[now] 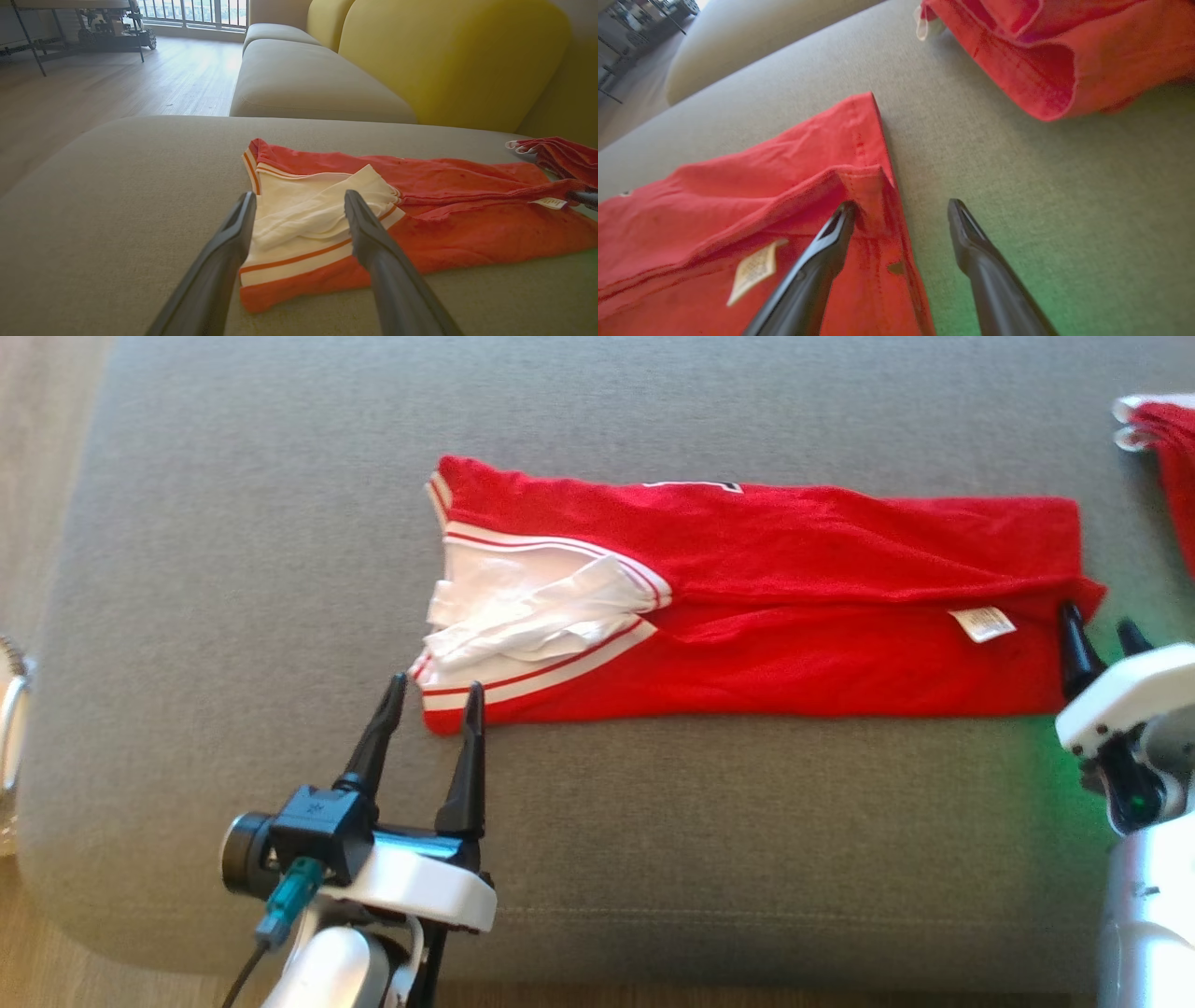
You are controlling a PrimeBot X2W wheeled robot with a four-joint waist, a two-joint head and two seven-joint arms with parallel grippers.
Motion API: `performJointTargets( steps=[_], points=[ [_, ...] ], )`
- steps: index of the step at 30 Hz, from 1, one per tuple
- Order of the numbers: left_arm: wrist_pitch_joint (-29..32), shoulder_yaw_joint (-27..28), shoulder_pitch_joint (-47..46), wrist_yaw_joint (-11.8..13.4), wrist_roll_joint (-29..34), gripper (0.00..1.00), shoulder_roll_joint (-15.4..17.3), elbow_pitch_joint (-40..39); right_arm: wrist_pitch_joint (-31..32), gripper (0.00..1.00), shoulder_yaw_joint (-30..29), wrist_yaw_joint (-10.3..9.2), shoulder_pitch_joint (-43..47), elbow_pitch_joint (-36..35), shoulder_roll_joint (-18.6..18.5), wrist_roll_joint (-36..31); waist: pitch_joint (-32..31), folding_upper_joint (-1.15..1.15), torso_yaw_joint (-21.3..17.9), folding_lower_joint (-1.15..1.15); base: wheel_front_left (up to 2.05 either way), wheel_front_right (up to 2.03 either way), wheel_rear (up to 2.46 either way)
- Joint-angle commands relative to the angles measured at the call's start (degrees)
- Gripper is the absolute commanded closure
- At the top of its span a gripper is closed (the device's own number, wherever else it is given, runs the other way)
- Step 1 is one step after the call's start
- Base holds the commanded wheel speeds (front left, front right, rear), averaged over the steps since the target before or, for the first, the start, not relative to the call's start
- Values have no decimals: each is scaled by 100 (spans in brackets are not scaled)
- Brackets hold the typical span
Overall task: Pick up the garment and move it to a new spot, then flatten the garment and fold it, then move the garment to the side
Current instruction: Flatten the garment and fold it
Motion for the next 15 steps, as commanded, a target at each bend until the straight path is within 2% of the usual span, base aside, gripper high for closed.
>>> performJointTargets(
  steps=[1,7,12,13,15],
  points=[
    [-68,262,-25,-69,83,0,-46,-120,32,0,-4,-2,-171,-82,-80,-195,-48,0,118,0,0,0,0],
    [-68,501,73,-329,244,0,-269,-28,231,0,-164,-2,-201,228,-60,-495,-29,0,206,0,0,0,0],
    [-68,655,72,-453,358,0,-377,-2,449,0,-13,-2,-155,386,-41,-465,-23,0,226,0,0,0,0],
    [-69,691,73,-477,384,0,-401,-3,484,14,6,-2,-141,404,-44,-461,-19,0,225,0,0,0,0],
    [-69,757,84,-520,430,0,-447,-3,551,56,33,-2,-121,434,-59,-438,-17,0,216,0,0,0,0]
  ],
)
